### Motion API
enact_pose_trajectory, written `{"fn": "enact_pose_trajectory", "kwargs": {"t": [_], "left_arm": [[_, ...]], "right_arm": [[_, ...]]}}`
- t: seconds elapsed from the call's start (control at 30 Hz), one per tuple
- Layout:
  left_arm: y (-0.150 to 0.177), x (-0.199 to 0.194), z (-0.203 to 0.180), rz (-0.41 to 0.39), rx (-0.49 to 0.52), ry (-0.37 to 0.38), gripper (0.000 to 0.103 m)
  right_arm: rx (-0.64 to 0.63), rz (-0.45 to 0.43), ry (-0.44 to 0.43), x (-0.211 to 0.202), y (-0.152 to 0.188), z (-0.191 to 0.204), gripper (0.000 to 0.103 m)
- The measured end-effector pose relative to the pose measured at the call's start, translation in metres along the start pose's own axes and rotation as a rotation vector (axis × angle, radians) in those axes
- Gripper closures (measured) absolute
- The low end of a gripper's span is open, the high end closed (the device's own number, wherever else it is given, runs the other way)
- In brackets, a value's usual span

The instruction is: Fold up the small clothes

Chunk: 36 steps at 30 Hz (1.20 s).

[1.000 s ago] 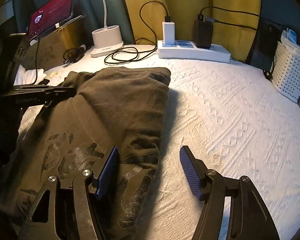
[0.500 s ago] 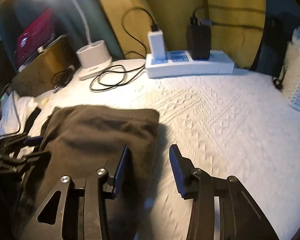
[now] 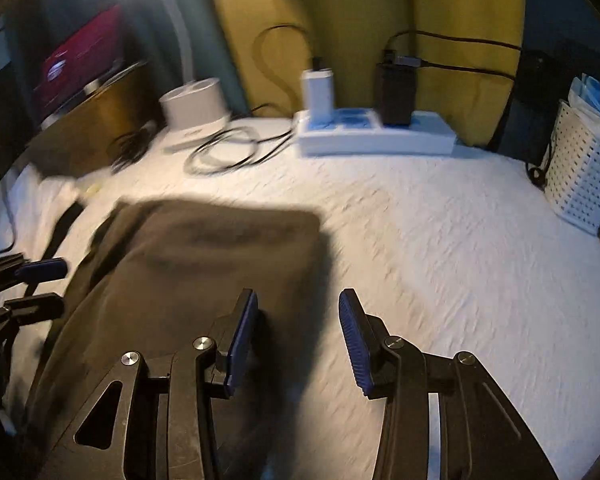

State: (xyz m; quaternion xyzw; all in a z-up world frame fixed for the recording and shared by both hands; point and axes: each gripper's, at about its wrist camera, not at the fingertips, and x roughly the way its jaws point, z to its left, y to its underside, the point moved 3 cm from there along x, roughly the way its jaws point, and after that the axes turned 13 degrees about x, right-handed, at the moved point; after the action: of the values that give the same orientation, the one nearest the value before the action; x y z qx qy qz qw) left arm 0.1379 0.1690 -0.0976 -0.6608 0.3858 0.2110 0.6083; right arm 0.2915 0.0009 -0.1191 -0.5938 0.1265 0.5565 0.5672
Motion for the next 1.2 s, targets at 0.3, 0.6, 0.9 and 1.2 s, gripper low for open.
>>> {"fn": "enact_pose_trajectory", "kwargs": {"t": [0.3,0.6,0.9,1.2], "left_arm": [[0.064,0.002,-0.042,0.092,0.054,-0.052,0.034],[0.076,-0.015,-0.031,0.099,0.045,-0.11,0.032],[0.051,-0.031,0.009,0.018,-0.043,-0.175,0.031],[0.012,-0.003,0.057,-0.025,-0.111,-0.187,0.022]], "right_arm": [[-0.184,0.012,0.071,-0.026,0.073,0.04,0.03],[-0.096,0.012,0.08,-0.05,0.096,0.017,0.028],[-0.071,-0.021,0.078,-0.054,0.074,0.009,0.028],[-0.072,-0.041,0.067,-0.037,0.035,0.003,0.028]]}}
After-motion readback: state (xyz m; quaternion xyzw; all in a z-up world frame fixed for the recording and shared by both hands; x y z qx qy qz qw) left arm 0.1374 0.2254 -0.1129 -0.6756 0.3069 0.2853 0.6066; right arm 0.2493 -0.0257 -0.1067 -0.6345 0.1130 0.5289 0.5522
